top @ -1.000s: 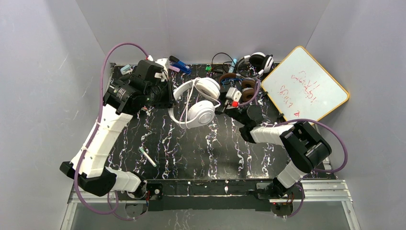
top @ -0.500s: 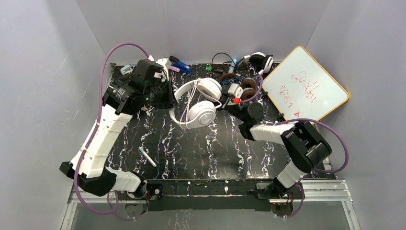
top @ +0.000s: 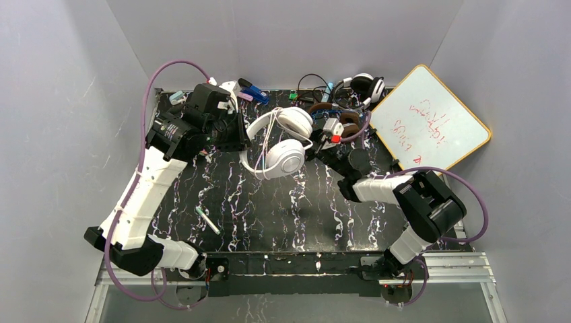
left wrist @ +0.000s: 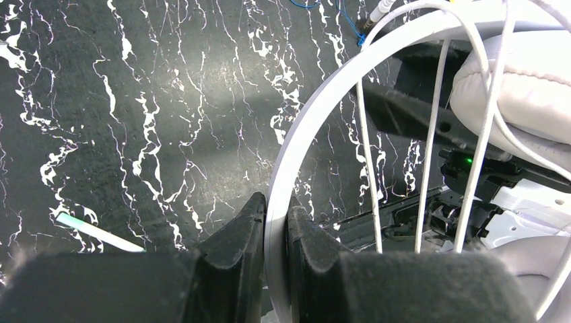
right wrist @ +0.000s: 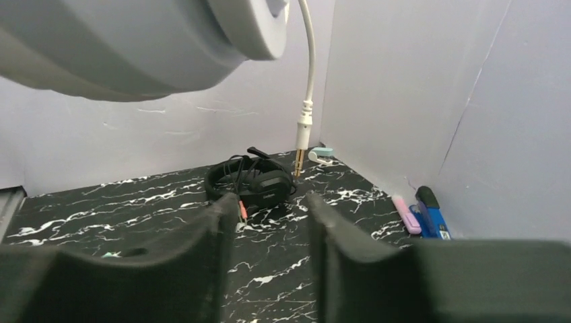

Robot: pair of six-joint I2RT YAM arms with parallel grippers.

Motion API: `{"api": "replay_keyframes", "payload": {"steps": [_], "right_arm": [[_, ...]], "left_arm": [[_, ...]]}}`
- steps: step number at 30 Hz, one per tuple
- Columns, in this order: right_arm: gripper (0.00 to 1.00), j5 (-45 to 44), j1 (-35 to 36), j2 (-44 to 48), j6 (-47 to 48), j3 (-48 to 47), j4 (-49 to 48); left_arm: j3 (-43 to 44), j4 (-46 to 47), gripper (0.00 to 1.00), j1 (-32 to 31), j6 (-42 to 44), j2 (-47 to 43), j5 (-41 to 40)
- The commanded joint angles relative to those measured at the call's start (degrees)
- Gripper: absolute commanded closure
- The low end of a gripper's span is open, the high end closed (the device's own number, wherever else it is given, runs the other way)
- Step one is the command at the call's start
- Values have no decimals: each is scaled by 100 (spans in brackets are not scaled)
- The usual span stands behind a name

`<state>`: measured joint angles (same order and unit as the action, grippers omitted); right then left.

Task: Wrap the headphones
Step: Wrap the headphones cable around the headphones, then place the headphones at the center of the board.

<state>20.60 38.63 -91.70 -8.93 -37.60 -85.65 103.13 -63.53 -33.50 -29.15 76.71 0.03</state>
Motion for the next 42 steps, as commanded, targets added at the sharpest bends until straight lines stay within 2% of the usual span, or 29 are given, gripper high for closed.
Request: {"api": "replay_keyframes", "payload": {"steps": [1,3,7,15,16,19,20,21,29,35,39,42], "right_arm": [[41,-204,-11,26,-14,1,-1868],[35,-309,-14,21,93,-40,-1868],[33,-325,-29,-101,189,-299,-1868],[42,-54,-39,-400,-51,-948,-1872],[48,-75,-40,-408,-72,-984,-1872],[84,-92,-40,-395,-105,-954,-1871],[93,-106,-40,-386,-109,-906,-1873],[99,-119,-40,-361,-108,-833,-1878],[99,-337,7,-125,-759,-141,-1871],[99,-1391,299,-3,-1625,450,-1857],[99,-2253,854,-177,-1875,424,-1431],[99,-2932,1133,-578,-2481,357,-1539]], "left_arm": [[32,161,100,-17,-135,-174,130],[48,158,100,-17,-135,-180,120],[66,150,100,-17,-135,-178,150],[49,155,100,-17,-135,-174,168],[45,156,100,-17,-135,-174,179],[68,157,100,-17,-131,-174,175],[78,163,100,-17,-127,-180,154],[76,169,100,-17,-126,-189,116],[-253,478,100,-17,-265,-336,-231],[-792,844,100,-17,-360,-528,-555],[-1562,1238,100,-3,-496,-739,-826],[-2166,1537,100,35,-666,-916,-1135]]}}
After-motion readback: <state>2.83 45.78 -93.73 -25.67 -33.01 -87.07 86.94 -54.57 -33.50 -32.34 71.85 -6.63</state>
